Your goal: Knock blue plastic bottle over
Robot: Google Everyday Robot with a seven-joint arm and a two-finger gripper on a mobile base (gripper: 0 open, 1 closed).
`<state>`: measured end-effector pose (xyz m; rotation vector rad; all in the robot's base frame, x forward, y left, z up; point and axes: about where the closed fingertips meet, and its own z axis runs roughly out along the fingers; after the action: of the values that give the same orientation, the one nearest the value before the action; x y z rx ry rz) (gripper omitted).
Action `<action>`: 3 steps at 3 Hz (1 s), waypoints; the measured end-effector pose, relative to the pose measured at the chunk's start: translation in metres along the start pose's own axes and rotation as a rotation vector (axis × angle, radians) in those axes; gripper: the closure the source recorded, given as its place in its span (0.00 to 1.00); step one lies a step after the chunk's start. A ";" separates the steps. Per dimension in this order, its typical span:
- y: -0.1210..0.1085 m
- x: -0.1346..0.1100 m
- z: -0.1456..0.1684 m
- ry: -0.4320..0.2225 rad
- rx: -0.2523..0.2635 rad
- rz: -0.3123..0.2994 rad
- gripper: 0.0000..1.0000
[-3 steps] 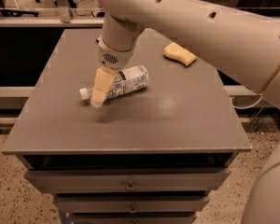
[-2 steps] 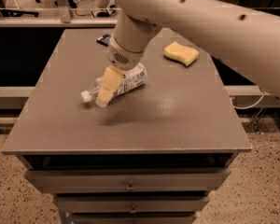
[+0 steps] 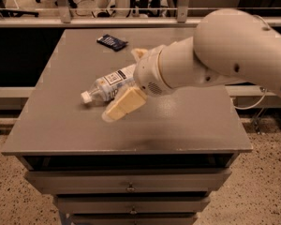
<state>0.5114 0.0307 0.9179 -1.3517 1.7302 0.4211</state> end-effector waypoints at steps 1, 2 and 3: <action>-0.007 0.003 -0.017 -0.015 0.030 0.006 0.00; -0.009 -0.002 -0.016 -0.012 0.030 -0.016 0.00; -0.063 0.012 -0.060 0.027 0.087 -0.081 0.00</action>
Offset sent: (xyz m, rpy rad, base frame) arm 0.0068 -0.0158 0.0155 -0.0072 -0.0560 0.0002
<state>0.5431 -0.0416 0.9568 -1.3645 1.6898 0.2804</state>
